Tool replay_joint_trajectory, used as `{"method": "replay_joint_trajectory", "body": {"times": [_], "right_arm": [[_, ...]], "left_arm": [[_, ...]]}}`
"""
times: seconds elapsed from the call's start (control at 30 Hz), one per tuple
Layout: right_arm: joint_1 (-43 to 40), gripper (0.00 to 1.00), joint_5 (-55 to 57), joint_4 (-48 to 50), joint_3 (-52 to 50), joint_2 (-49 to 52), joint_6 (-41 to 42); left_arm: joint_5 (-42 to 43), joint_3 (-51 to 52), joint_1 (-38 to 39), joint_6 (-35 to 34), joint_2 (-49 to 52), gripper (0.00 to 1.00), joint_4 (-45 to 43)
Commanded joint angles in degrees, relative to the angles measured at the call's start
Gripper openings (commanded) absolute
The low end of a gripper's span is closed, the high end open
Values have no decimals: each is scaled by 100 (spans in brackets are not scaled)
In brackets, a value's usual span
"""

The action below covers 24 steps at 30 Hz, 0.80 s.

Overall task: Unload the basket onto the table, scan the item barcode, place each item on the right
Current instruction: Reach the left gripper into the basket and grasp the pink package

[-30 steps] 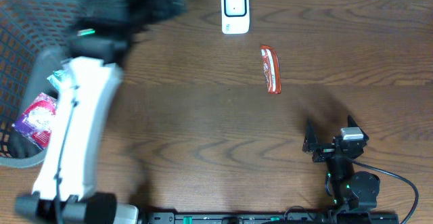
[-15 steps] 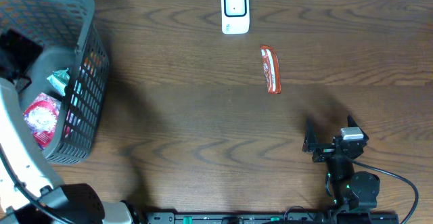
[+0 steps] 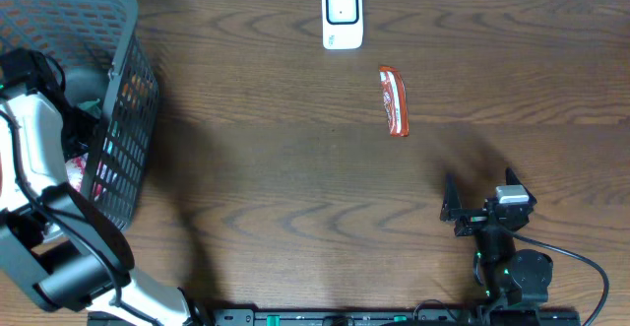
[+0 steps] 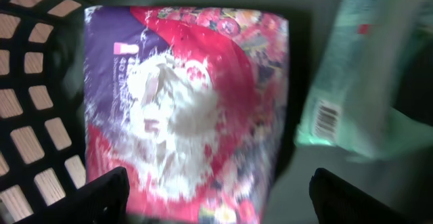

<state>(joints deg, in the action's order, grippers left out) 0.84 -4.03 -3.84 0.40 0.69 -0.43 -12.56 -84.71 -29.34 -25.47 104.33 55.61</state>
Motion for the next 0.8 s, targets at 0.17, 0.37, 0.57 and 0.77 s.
{"method": "replay_joint_trajectory", "body": {"times": [0.17, 0.37, 0.57, 0.77], "right_arm": [[-42, 99, 26, -24, -9, -35, 81], [-42, 99, 26, -24, -9, -35, 79], [-42, 99, 26, -24, -9, -35, 79], [-42, 99, 26, -24, -9, -35, 79]], "left_arm": [[-341, 13, 17, -26, 892, 85, 48], [-339, 13, 24, -9, 1504, 77, 164], [-341, -26, 24, -9, 1526, 8, 337], [-341, -426, 24, -11, 793, 7, 671]]}}
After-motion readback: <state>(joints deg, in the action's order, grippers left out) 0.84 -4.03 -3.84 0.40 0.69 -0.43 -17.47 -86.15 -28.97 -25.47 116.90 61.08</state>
